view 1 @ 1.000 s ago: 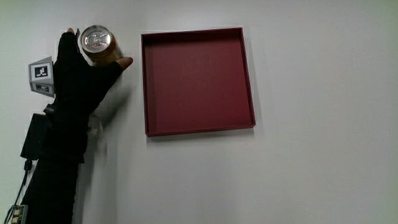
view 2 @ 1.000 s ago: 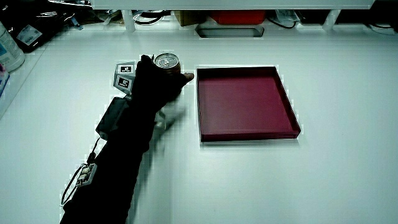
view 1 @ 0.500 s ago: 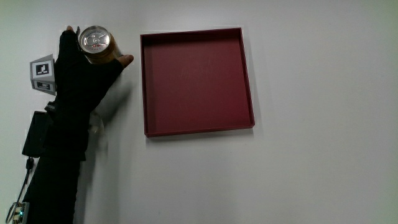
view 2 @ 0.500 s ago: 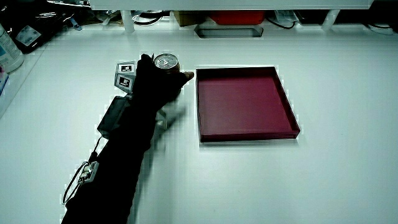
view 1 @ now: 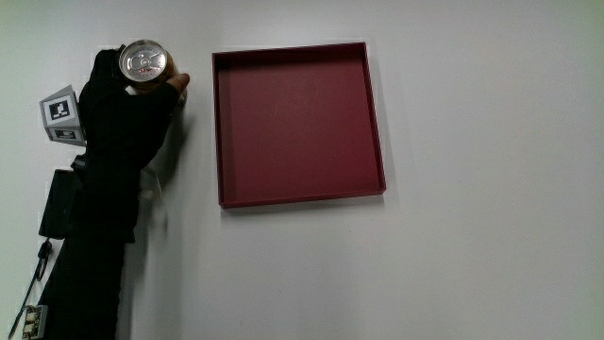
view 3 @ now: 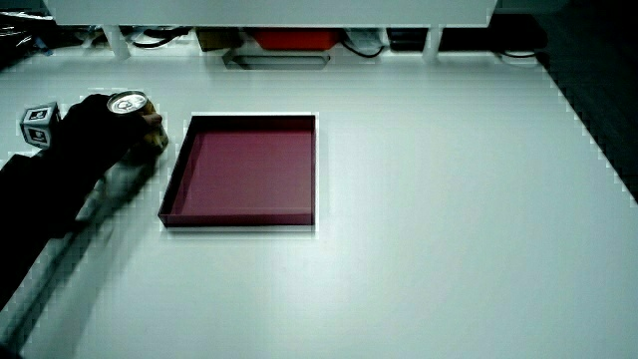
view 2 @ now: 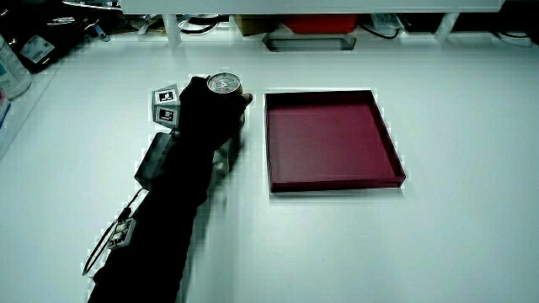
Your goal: Pick red bull from desk
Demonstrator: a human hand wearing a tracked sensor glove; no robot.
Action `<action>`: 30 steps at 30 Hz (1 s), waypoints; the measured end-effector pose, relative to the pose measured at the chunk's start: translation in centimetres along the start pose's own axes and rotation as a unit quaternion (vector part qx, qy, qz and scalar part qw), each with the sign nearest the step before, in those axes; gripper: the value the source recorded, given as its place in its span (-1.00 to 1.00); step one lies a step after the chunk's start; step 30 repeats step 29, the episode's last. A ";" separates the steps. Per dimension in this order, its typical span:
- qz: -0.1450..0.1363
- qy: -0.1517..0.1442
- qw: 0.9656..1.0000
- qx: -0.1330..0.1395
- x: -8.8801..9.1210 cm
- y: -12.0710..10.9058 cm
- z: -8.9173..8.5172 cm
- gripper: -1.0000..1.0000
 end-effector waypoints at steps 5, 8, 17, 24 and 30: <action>-0.007 0.008 1.000 0.014 0.0 -0.3 0.1 0.89; -0.014 0.009 1.000 0.021 0.0 -0.4 0.2 1.00; -0.029 -0.002 0.999 0.025 1.1 -1.0 0.5 1.00; -0.068 -0.003 0.998 -0.008 4.7 -1.9 0.2 1.00; -0.115 -0.012 0.993 -0.040 7.1 -2.7 -0.8 1.00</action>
